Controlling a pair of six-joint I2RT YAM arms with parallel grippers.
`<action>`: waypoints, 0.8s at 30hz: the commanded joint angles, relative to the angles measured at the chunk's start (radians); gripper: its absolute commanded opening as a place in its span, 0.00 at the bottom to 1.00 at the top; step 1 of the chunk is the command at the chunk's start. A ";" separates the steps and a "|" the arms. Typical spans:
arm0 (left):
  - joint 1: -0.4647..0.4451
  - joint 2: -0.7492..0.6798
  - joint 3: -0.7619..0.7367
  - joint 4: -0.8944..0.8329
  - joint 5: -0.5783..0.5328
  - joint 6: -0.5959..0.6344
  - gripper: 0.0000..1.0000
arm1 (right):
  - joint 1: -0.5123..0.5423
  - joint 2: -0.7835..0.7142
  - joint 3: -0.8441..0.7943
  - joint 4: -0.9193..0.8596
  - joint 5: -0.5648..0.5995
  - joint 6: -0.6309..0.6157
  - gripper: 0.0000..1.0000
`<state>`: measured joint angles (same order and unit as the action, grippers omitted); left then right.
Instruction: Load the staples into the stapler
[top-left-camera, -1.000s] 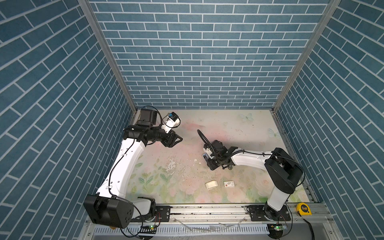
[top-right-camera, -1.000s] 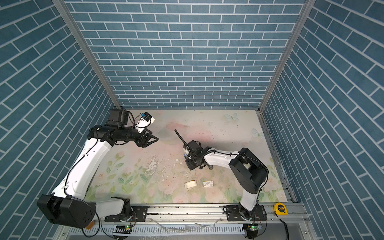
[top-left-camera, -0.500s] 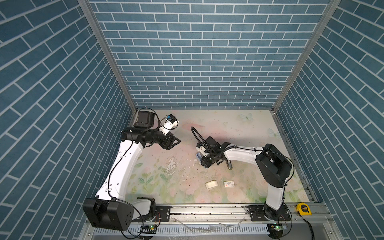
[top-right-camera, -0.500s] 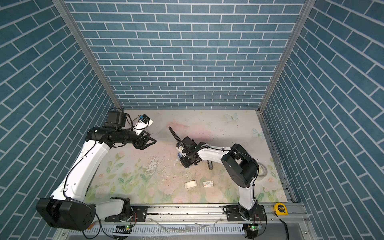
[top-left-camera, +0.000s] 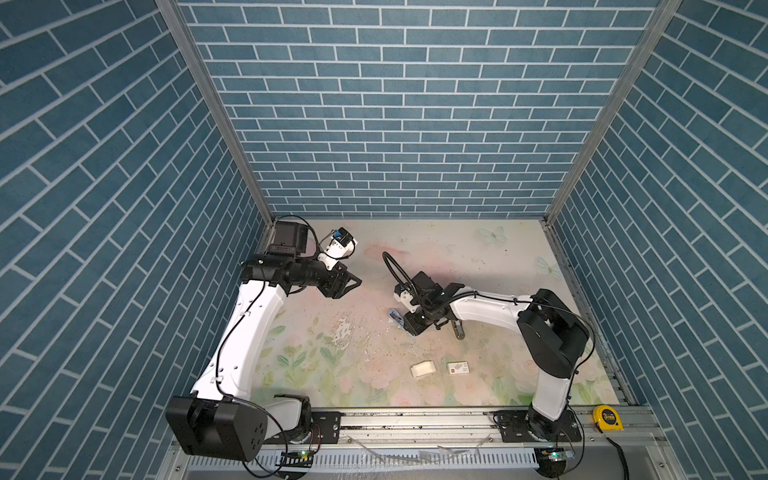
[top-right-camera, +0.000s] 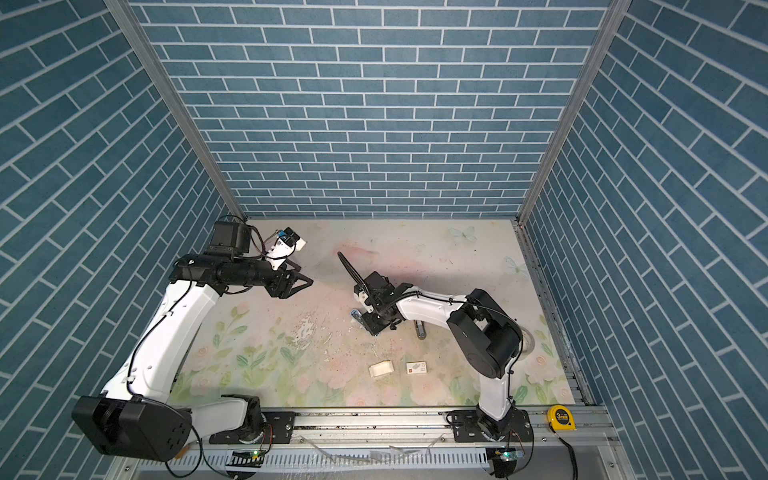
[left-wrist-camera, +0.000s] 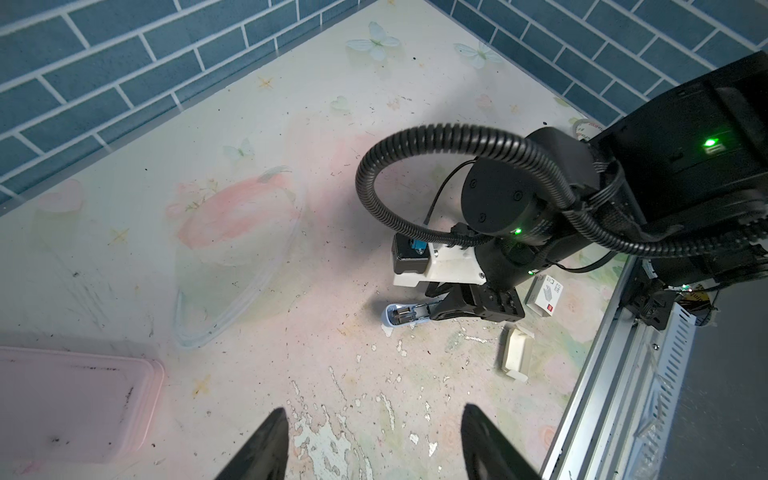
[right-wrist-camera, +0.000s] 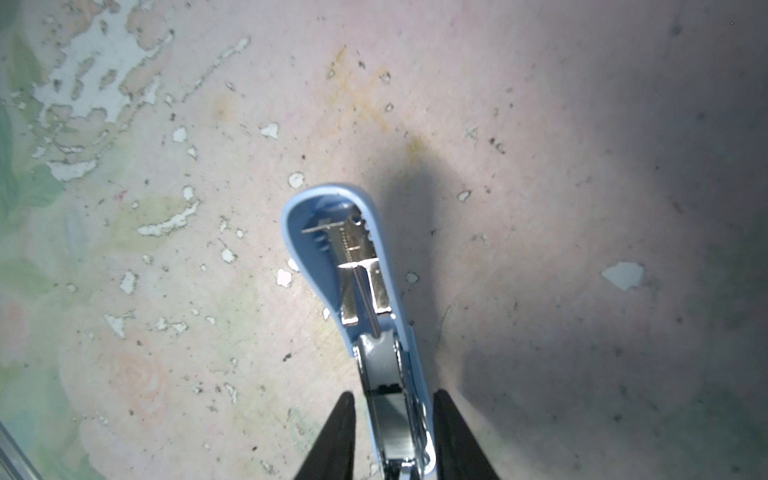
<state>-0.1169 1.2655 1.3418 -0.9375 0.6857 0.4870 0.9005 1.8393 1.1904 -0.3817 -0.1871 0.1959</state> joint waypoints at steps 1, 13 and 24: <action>0.008 0.021 -0.011 0.024 0.029 0.014 0.72 | 0.009 -0.074 0.007 -0.014 0.012 0.045 0.33; 0.003 0.236 0.055 0.099 0.021 -0.027 0.75 | 0.009 -0.276 -0.302 0.126 0.017 0.555 0.23; -0.054 0.419 0.078 0.191 0.017 -0.120 0.67 | 0.009 -0.210 -0.324 0.205 0.007 0.698 0.17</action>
<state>-0.1486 1.6672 1.4017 -0.7719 0.7002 0.3965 0.9051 1.5986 0.8459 -0.1974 -0.1810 0.8116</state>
